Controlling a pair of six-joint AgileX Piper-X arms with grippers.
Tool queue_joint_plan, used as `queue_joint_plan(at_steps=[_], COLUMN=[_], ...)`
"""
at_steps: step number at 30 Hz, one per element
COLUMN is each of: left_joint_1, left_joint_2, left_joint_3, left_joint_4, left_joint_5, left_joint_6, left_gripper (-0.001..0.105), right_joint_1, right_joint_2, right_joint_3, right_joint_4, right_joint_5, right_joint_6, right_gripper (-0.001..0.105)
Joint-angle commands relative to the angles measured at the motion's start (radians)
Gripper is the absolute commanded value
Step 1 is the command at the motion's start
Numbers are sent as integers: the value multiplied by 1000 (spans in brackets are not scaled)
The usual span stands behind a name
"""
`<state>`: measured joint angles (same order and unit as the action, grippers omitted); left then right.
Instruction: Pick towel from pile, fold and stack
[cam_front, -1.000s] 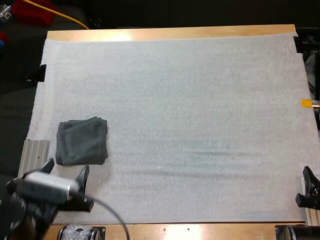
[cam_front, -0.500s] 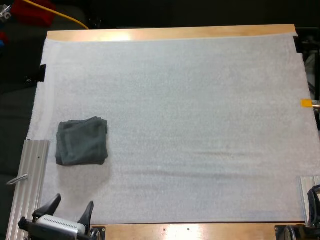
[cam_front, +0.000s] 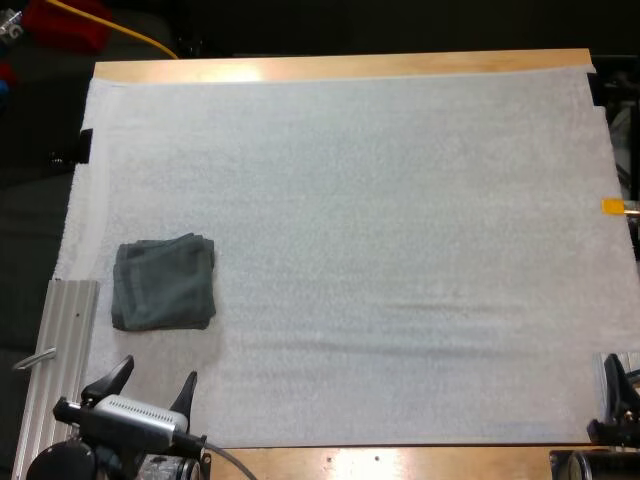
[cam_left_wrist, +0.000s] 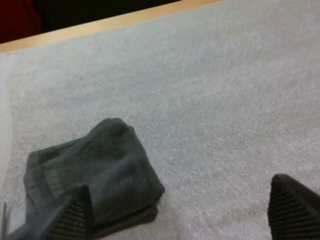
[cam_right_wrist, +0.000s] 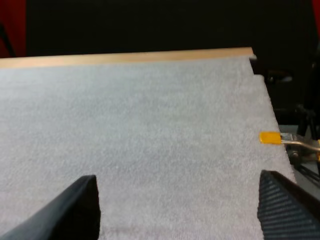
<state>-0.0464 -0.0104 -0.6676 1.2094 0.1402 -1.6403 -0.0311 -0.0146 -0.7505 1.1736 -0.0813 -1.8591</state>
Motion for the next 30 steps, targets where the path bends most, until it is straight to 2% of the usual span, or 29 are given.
queue_joint_plan(at_steps=[1,3,9,20,30], left_joint_1=[0,0,0,0,0], left_joint_2=[-143,-143,-140,-140,-140], left_joint_3=[15,67,122,122,122], left_joint_4=[-34,-71,-136,-130,-130], left_joint_5=[-9,-9,-9,-9,-9], left_joint_6=[1,1,1,1,1], left_gripper=[69,69,69,69,69], right_joint_1=[-1,-1,-1,-1,-1], right_joint_2=[-39,-37,-37,-37,-37], right_joint_3=[17,66,165,202,201], right_joint_4=[-19,-20,-20,-100,-100], right_joint_5=[8,27,27,27,27], right_joint_6=[-6,-6,2,27,31], right_gripper=[65,65,65,65,65])
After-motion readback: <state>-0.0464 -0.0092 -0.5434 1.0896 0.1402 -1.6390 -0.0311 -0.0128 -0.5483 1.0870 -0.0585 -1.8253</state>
